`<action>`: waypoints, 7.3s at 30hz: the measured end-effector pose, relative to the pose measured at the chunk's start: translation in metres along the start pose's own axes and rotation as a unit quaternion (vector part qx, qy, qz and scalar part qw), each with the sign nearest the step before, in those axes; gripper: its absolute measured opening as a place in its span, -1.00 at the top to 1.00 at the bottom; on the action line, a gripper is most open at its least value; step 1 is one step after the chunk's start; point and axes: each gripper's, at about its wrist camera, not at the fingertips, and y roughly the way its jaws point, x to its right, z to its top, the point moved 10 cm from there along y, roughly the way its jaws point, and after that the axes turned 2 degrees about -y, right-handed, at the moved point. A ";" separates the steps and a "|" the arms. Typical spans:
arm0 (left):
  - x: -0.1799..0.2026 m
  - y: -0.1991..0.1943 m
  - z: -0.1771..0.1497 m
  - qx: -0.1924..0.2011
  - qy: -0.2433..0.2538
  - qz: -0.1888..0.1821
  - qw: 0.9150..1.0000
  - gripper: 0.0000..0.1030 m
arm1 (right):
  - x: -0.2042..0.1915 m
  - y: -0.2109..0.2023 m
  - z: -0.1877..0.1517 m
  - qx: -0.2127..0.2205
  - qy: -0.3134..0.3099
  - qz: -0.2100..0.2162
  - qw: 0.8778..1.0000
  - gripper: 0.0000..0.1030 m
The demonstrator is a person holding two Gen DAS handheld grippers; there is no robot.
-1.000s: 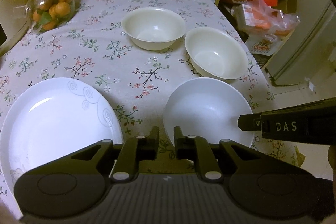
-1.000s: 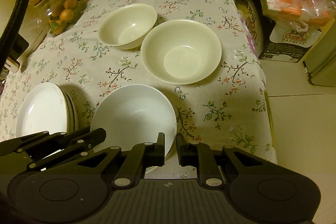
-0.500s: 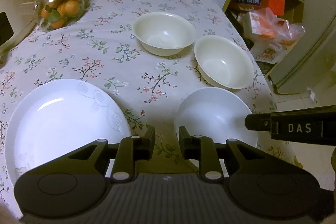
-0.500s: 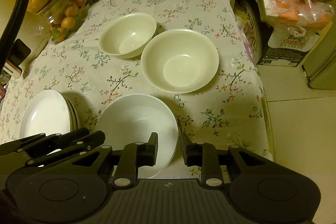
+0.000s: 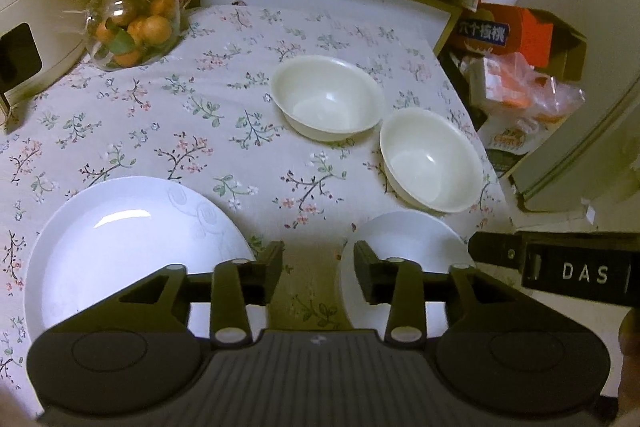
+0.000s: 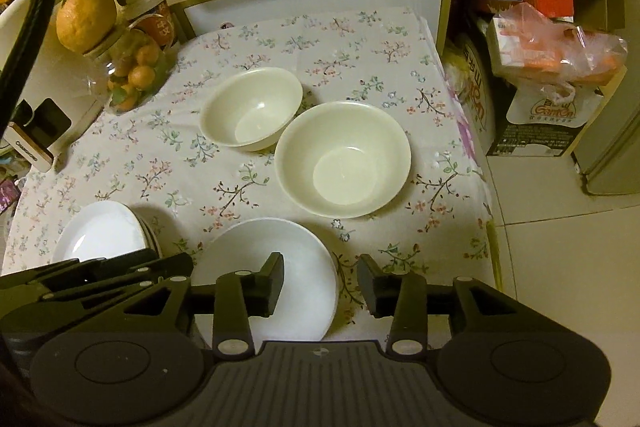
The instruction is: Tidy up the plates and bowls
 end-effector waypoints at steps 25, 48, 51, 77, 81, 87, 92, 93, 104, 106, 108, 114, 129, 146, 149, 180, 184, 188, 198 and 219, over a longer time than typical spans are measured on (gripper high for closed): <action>0.003 0.002 0.026 0.014 -0.027 -0.030 0.999 -0.62 | 0.017 -0.007 0.014 0.027 0.046 -0.008 0.999 -0.61; 0.015 0.028 0.062 0.032 -0.010 -0.029 0.999 -0.90 | 0.058 -0.006 0.038 0.044 0.107 -0.034 0.993 -0.75; 0.013 0.037 0.063 0.021 -0.021 -0.037 0.999 -0.90 | 0.067 -0.006 0.043 0.047 0.116 -0.041 0.991 -0.75; 0.038 0.079 0.039 -0.048 -0.044 -0.098 0.993 0.12 | 0.072 0.050 0.043 -0.013 0.186 -0.029 0.982 -0.38; 0.037 0.082 0.039 -0.048 -0.053 -0.103 0.992 0.17 | 0.066 0.057 0.040 -0.022 0.187 -0.023 0.982 -0.24; 0.044 0.084 0.037 -0.047 -0.050 -0.117 0.991 0.38 | 0.065 0.066 0.033 -0.035 0.194 -0.023 0.980 0.08; 0.048 0.089 0.034 -0.053 -0.051 -0.126 0.989 0.70 | 0.062 0.069 0.028 -0.040 0.205 -0.017 0.978 0.40; 0.048 0.090 0.034 -0.053 -0.050 -0.128 0.989 0.71 | 0.061 0.068 0.027 -0.040 0.206 -0.018 0.978 0.42; 0.053 0.087 0.034 -0.048 -0.040 -0.142 0.988 0.80 | 0.060 0.068 0.025 -0.040 0.210 -0.021 0.977 0.75; 0.055 0.083 0.035 -0.044 -0.037 -0.144 0.988 0.80 | 0.060 0.064 0.025 -0.039 0.209 -0.022 0.977 0.75; 0.057 0.077 0.036 -0.040 -0.035 -0.148 0.988 0.80 | 0.060 0.059 0.025 -0.035 0.208 -0.023 0.977 0.75; 0.063 0.062 0.039 -0.023 -0.023 -0.151 0.988 0.80 | 0.060 0.038 0.029 -0.011 0.203 -0.020 0.979 0.75; 0.065 0.026 0.035 0.004 -0.015 -0.156 0.988 0.80 | 0.052 0.001 0.025 0.030 0.172 -0.014 0.984 0.74; 0.050 -0.002 0.036 0.033 -0.003 -0.132 0.991 0.80 | 0.030 -0.017 0.028 0.056 0.131 0.012 0.990 0.71; 0.047 -0.007 0.035 0.037 -0.002 -0.129 0.991 0.80 | 0.025 -0.019 0.029 0.059 0.125 0.016 0.990 0.71; 0.027 -0.026 0.016 0.037 -0.013 -0.109 0.993 0.79 | -0.005 -0.028 0.013 0.053 0.085 0.035 0.994 0.71; 0.026 -0.028 0.014 0.036 -0.014 -0.108 0.993 0.78 | -0.007 -0.028 0.010 0.051 0.083 0.034 0.995 0.70; 0.026 -0.029 0.012 0.034 -0.016 -0.109 0.993 0.78 | -0.008 -0.029 0.009 0.051 0.082 0.034 0.995 0.70; 0.027 -0.027 -0.004 0.015 -0.017 -0.107 0.994 0.79 | -0.008 -0.032 -0.003 0.048 0.083 0.033 0.995 0.68; 0.021 0.002 -0.038 -0.056 -0.007 -0.064 0.996 0.64 | -0.007 -0.002 -0.041 -0.035 0.084 0.027 0.995 0.67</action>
